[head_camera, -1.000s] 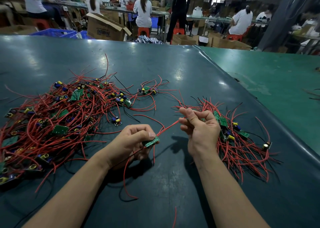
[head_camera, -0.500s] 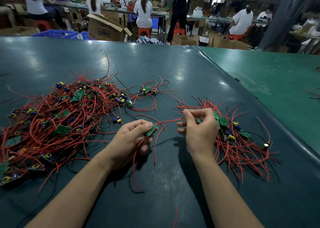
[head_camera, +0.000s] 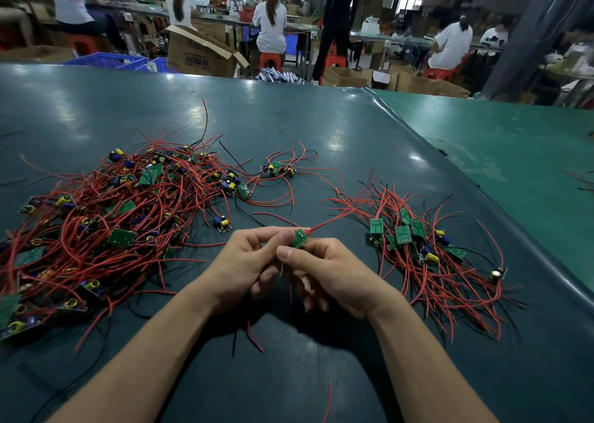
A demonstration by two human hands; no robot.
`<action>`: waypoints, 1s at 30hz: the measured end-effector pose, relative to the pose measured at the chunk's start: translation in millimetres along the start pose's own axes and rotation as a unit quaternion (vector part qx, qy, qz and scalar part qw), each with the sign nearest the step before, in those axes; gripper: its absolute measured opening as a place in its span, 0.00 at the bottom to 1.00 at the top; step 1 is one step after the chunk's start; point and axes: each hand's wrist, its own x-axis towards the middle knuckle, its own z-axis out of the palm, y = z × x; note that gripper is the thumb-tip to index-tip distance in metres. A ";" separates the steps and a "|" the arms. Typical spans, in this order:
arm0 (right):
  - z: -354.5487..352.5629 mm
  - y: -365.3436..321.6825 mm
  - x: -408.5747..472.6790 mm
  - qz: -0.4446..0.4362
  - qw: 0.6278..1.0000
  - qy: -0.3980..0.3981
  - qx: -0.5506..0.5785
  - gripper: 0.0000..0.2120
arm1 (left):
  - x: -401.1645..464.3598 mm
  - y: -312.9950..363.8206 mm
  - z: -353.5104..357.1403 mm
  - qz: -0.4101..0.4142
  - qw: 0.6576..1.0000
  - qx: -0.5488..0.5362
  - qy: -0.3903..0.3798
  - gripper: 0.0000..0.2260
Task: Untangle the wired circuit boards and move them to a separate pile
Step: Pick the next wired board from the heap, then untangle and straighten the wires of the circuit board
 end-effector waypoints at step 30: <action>-1.8 1.2 14.2 -0.038 0.926 0.306 0.219 0.03 | 2.2 -13.2 -9.8 0.166 0.900 0.373 0.156 0.04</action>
